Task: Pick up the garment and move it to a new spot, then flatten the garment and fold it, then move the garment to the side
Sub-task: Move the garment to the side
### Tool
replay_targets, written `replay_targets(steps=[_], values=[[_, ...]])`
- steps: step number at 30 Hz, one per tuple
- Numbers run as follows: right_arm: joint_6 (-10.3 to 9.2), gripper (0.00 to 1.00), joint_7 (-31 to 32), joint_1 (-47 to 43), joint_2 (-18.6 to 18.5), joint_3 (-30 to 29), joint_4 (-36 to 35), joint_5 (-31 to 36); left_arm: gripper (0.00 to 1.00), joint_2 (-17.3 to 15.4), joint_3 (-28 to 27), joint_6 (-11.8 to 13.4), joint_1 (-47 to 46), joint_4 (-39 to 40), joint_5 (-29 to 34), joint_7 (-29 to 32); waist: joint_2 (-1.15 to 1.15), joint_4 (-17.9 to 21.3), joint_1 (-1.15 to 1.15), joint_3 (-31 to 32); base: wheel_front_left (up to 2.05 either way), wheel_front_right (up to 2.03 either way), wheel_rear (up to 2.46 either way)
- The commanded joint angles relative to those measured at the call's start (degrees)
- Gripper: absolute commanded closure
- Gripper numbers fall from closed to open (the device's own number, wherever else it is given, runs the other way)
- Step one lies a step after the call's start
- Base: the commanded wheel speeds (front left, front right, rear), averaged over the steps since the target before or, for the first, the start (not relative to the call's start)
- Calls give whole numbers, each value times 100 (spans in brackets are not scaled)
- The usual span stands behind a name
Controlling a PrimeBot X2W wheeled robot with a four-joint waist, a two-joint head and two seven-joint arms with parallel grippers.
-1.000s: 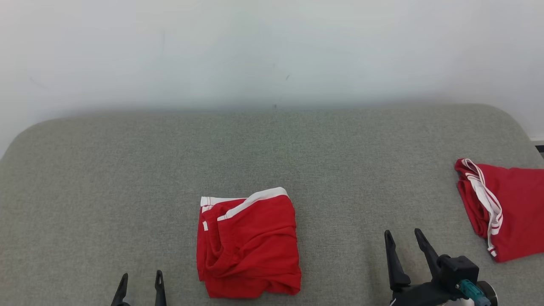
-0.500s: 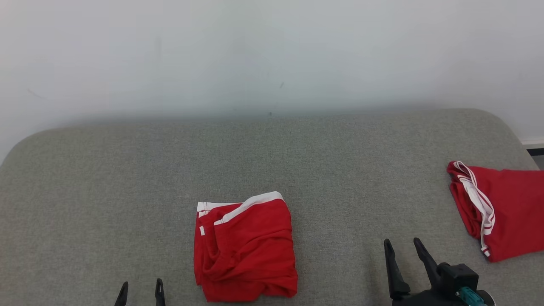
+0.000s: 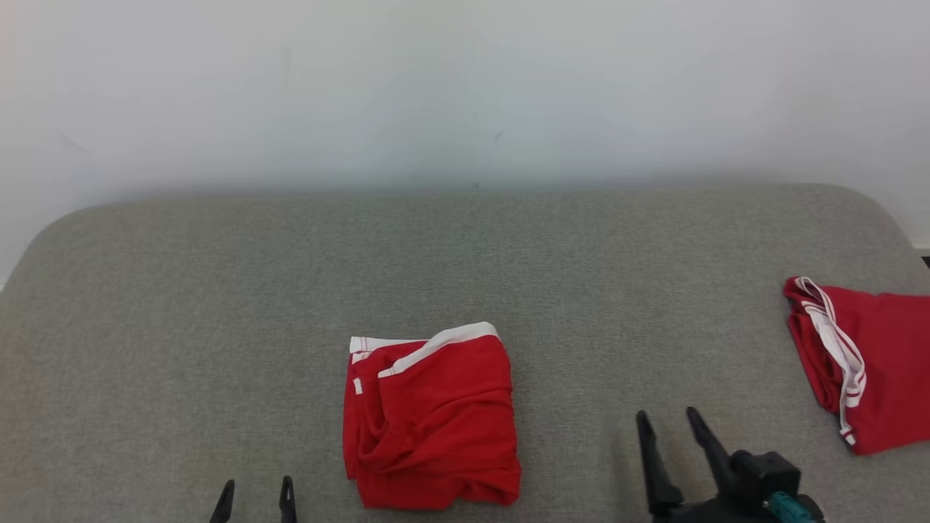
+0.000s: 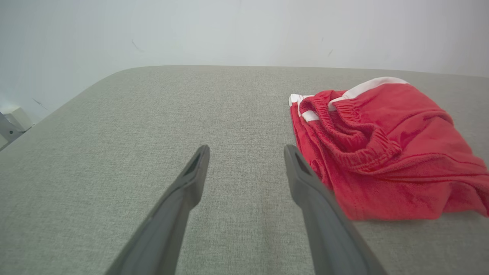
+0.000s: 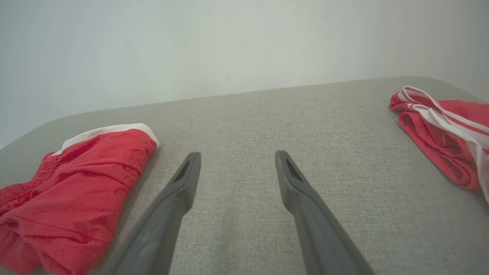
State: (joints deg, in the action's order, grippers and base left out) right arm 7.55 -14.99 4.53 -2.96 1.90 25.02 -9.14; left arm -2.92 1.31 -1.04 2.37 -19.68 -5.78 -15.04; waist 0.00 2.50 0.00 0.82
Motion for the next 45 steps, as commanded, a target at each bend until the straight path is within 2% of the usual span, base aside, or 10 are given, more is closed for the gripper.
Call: replay_targets(steps=[1, 8, 13, 20, 30, 31, 32, 33, 39, 45], values=[[-14, 0, -20, -51, 11, 192, 12, -75, 0, 3, 48, -16, 11, -14, -7, -18, 0, -132, 0, -29, 0, 0, 0], [-14, 0, -21, 50, 7, 786, 96, -405, 0, 2, 307, -88, -61, -70, 68, -18, 0, -418, 0, -138, 0, 0, 0], [-14, 0, -20, 298, 6, 1459, 191, -712, 0, 0, 458, -73, -154, -77, 64, -18, 0, -685, 0, -286, 0, 0, 0], [-14, 0, -20, 816, 6, 1664, 974, -906, 0, 2, 495, -78, -217, -161, 30, -18, 0, -1069, 0, -405, 0, 0, 0], [-14, 0, 391, 1259, 7, 2234, 2498, -1358, 0, 2, 489, -82, -180, -2, -200, -18, 0, -1195, 0, -431, 0, 0, 0], [-14, 34, 366, 1289, 7, 2294, 2570, -1405, 0, 2, 488, -73, -175, -8, -202, -18, 0, -1192, 0, -429, 0, 0, 0], [-14, 57, 333, 1325, 7, 2352, 2624, -1432, 0, 3, 491, -66, -176, -18, -189, -18, 0, -1187, 0, -428, 0, 0, 0], [-14, 100, 296, 1351, 9, 2400, 2664, -1480, 0, 3, 483, -62, -181, -25, -183, -18, 0, -1174, 0, -424, 0, 0, 0], [-15, 100, 26, 1581, -2, 2387, 2740, -1562, 0, 4, 385, -52, -127, -41, -190, -18, 0, -900, 0, -339, 0, 0, 0], [-15, 100, -19, 1706, 4, 1848, 2652, -1176, 0, 4, 360, -52, -117, -7, -274, -17, 0, -292, 0, -273, 0, 0, 0]])
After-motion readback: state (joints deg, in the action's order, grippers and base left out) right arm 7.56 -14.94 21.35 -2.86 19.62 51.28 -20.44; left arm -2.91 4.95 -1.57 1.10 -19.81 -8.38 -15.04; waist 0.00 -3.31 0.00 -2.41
